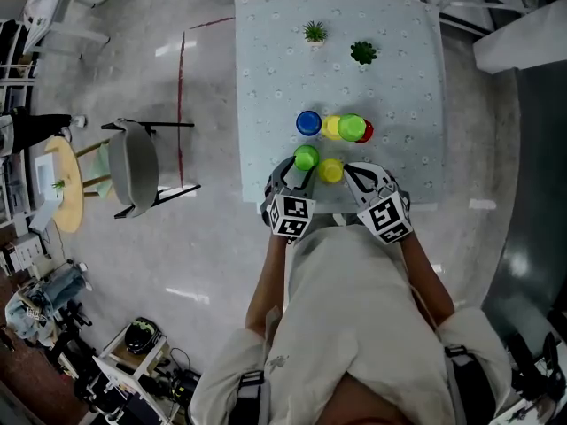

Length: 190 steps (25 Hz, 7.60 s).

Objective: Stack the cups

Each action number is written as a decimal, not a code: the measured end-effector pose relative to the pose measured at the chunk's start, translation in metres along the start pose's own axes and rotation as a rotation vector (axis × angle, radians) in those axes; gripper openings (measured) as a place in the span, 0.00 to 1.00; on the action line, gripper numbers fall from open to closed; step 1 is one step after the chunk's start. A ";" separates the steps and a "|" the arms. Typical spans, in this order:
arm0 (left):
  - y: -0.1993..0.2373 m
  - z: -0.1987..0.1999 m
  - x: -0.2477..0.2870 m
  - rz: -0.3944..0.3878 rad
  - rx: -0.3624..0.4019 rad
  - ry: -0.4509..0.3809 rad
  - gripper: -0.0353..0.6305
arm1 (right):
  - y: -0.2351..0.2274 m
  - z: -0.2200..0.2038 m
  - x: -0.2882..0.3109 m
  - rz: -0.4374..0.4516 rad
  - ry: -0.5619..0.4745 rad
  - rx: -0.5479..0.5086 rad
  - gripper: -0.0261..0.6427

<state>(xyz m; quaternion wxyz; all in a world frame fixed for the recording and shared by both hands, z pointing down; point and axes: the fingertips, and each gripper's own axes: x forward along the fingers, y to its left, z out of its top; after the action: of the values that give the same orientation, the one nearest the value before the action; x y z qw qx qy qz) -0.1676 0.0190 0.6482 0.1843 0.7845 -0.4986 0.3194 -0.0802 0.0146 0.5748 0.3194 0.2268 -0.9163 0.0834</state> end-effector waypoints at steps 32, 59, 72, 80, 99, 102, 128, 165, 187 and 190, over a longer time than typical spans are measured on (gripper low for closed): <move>0.017 0.099 0.023 -0.059 0.095 -0.121 0.39 | -0.032 -0.008 -0.007 -0.107 0.006 0.101 0.03; 0.017 0.106 0.021 -0.068 0.060 -0.118 0.45 | -0.037 -0.014 -0.010 -0.121 0.014 0.118 0.03; -0.011 0.096 -0.027 -0.097 0.043 -0.166 0.45 | -0.024 -0.022 -0.011 -0.092 0.008 0.108 0.03; -0.047 0.062 -0.024 -0.167 0.061 -0.118 0.45 | -0.016 -0.034 -0.017 -0.088 0.004 0.107 0.03; -0.086 -0.007 0.019 -0.226 0.170 0.062 0.47 | -0.011 -0.044 -0.031 -0.091 0.025 0.106 0.03; -0.086 -0.011 0.024 -0.217 0.173 0.075 0.47 | -0.011 -0.044 -0.031 -0.094 0.026 0.107 0.03; -0.056 0.078 -0.031 -0.170 0.213 -0.081 0.39 | -0.019 -0.033 -0.020 -0.091 0.009 0.097 0.03; -0.017 0.168 -0.016 -0.105 0.216 -0.107 0.39 | -0.048 -0.042 -0.021 -0.126 0.011 0.159 0.03; -0.007 0.191 -0.027 -0.086 0.143 -0.243 0.46 | -0.053 -0.032 -0.024 -0.139 -0.003 0.123 0.03; 0.002 0.209 -0.053 -0.061 0.113 -0.365 0.44 | -0.050 -0.039 -0.024 -0.137 0.007 0.153 0.03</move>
<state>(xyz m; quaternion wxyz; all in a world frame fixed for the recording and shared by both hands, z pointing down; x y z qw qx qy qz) -0.1186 -0.0731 0.4596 0.0561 0.8532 -0.4810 0.1937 -0.0189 -0.0090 0.5904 0.3094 0.3124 -0.8885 0.1318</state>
